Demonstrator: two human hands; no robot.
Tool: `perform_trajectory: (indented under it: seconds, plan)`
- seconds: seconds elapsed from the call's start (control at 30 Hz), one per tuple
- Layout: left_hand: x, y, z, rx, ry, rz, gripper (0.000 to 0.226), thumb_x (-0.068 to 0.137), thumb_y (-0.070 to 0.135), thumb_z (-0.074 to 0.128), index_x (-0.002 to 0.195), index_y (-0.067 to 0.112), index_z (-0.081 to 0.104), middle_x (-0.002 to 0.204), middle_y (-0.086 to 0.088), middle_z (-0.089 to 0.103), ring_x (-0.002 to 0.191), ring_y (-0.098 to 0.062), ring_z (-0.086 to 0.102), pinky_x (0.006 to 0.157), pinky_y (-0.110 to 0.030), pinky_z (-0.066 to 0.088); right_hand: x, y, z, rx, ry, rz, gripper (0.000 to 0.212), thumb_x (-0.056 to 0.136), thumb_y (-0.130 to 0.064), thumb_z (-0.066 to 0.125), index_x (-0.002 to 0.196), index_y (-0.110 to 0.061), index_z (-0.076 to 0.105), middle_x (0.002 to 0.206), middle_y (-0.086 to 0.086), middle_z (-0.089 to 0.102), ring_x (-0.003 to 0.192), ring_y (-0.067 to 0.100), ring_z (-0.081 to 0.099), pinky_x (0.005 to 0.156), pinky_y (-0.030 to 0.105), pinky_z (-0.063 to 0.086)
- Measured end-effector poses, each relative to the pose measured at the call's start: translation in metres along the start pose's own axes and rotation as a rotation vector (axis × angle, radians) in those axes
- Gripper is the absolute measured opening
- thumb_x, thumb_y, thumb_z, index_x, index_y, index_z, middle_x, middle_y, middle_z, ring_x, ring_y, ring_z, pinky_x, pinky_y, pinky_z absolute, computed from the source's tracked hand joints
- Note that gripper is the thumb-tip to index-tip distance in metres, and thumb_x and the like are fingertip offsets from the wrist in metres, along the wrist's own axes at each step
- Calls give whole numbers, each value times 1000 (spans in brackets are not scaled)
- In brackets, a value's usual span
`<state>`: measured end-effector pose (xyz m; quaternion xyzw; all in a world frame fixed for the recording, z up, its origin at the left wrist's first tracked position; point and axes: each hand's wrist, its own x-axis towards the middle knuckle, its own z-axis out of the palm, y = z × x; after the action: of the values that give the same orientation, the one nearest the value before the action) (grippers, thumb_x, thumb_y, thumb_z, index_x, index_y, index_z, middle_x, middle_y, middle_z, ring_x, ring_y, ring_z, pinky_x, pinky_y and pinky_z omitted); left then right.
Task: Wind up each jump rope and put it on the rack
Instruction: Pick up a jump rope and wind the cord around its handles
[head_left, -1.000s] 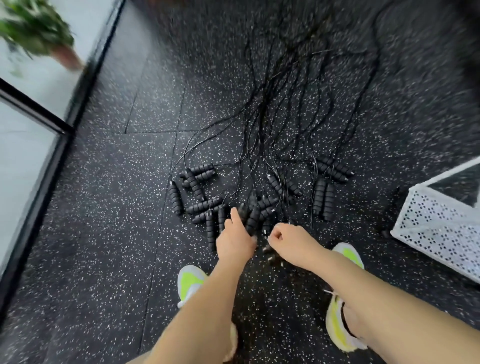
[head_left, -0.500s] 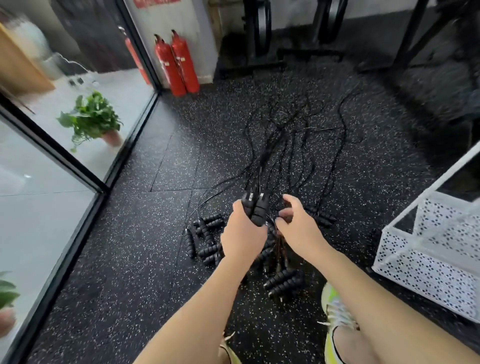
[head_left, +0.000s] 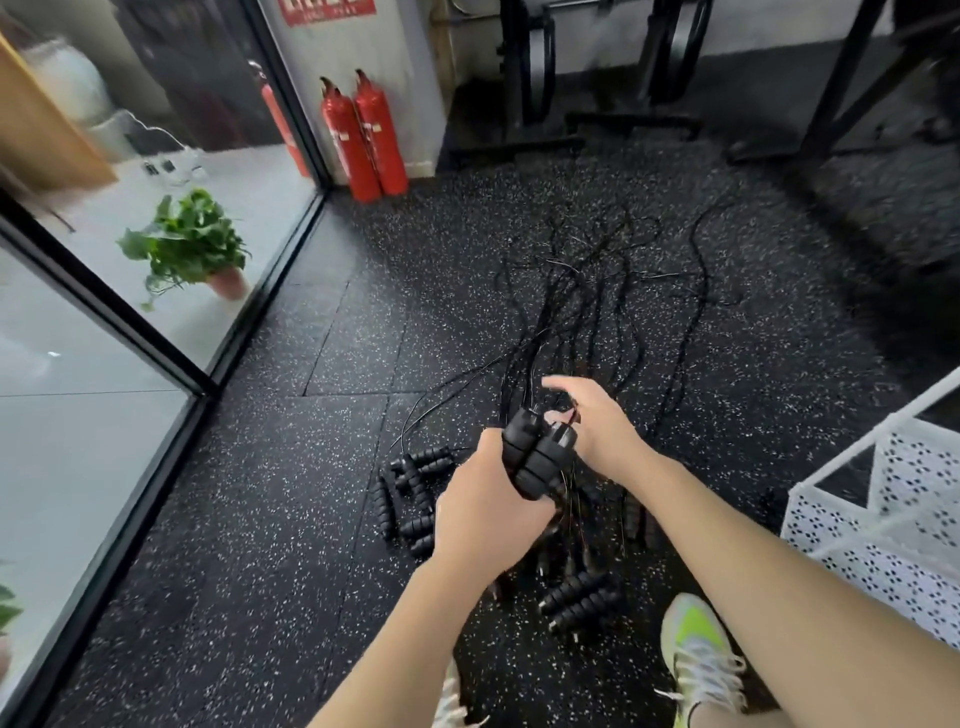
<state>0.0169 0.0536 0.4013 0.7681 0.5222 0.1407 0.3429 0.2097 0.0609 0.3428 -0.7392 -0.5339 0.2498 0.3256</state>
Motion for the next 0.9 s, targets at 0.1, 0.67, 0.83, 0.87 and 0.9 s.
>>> perform_trajectory:
  seconds: [0.1, 0.67, 0.83, 0.87, 0.9]
  plan:
    - [1, -21, 7, -124, -54, -75, 38, 68, 33, 73, 95, 31, 47, 83, 12, 66, 73, -8, 60, 64, -31, 48, 14, 16, 16, -55, -26, 89, 17, 101, -10, 56, 112, -18, 66, 113, 4, 60, 94, 17, 55, 87, 26, 39]
    - [88, -40, 64, -1096, -274, -420, 40, 71, 17, 68, 109, 9, 56, 86, -14, 68, 67, -28, 64, 61, -37, 57, -6, 10, 26, 768, 29, 323, 27, 96, -25, 69, 88, 0, 74, 77, 11, 68, 70, 21, 65, 83, 46, 59]
    - [87, -40, 60, -1258, -336, -478, 31, 76, 17, 64, 101, 5, 53, 80, -15, 63, 60, -23, 57, 55, -30, 51, 2, 31, 20, 836, -42, 454, 39, 96, 10, 41, 114, -8, 71, 105, 9, 74, 91, 24, 68, 78, 35, 58]
    - [87, -41, 57, -1317, -374, -478, 22, 79, 17, 62, 96, 5, 54, 80, -14, 62, 61, -23, 56, 56, -30, 50, 0, 37, 24, 583, -104, 365, 51, 93, 11, 41, 117, -22, 70, 111, 0, 74, 98, 22, 67, 75, 35, 56]
    - [86, -42, 54, -1379, -409, -469, 17, 80, 17, 60, 91, 5, 55, 80, -13, 61, 62, -23, 55, 57, -30, 50, -5, 39, 28, 342, -188, 273, 57, 91, 10, 42, 115, -34, 69, 114, -7, 73, 101, 20, 66, 73, 34, 53]
